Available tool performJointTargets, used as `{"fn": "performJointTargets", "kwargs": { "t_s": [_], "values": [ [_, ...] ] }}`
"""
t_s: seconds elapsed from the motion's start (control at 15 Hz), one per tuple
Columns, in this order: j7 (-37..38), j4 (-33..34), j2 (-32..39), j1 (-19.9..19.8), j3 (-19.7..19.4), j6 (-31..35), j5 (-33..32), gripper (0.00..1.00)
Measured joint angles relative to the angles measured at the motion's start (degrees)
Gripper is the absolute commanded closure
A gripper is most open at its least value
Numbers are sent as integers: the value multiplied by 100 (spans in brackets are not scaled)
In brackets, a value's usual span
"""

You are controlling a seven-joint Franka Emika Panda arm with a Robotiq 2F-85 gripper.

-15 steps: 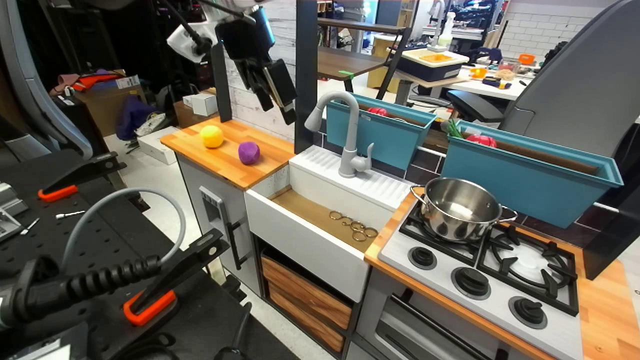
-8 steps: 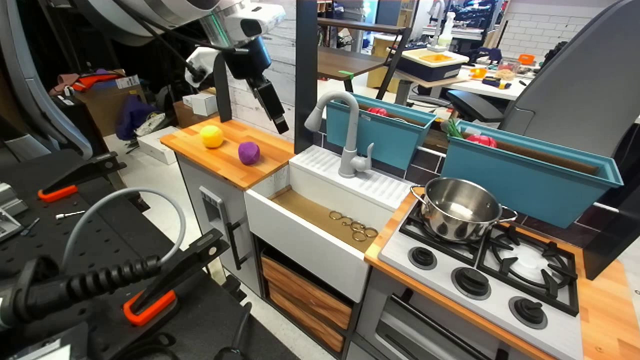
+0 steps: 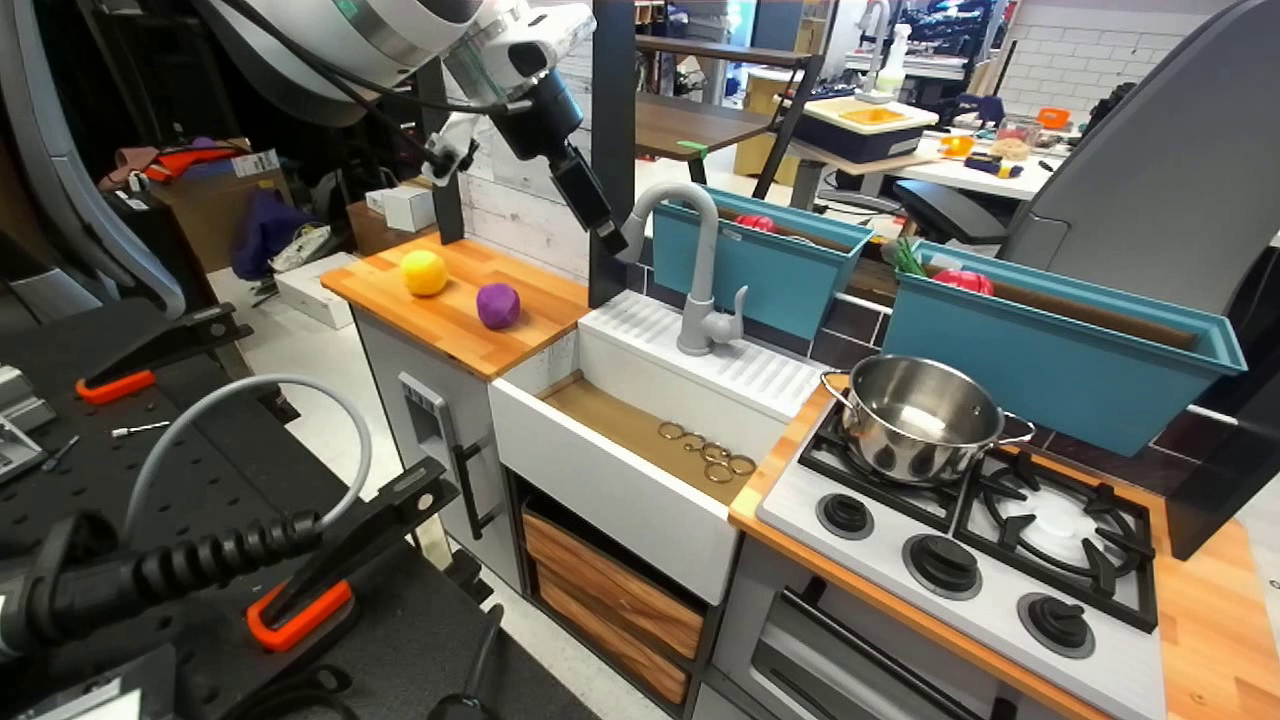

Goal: Turn the tap nozzle to the right

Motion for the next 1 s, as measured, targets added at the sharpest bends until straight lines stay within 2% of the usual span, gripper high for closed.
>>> {"fn": "performJointTargets", "kwargs": {
  "t_s": [0.47, 0.73, 0.8, 0.87, 1.0],
  "values": [
    [523, 500, 802, 624, -657, 36, 352, 0],
    [663, 724, 1219, 763, -836, 37, 549, 0],
    [670, 764, 1315, 764, -844, 37, 585, 25],
    [673, 805, 1417, 764, -853, 37, 610, 26],
    [677, 882, 1602, 769, -869, 37, 633, 42]
  ]
}}
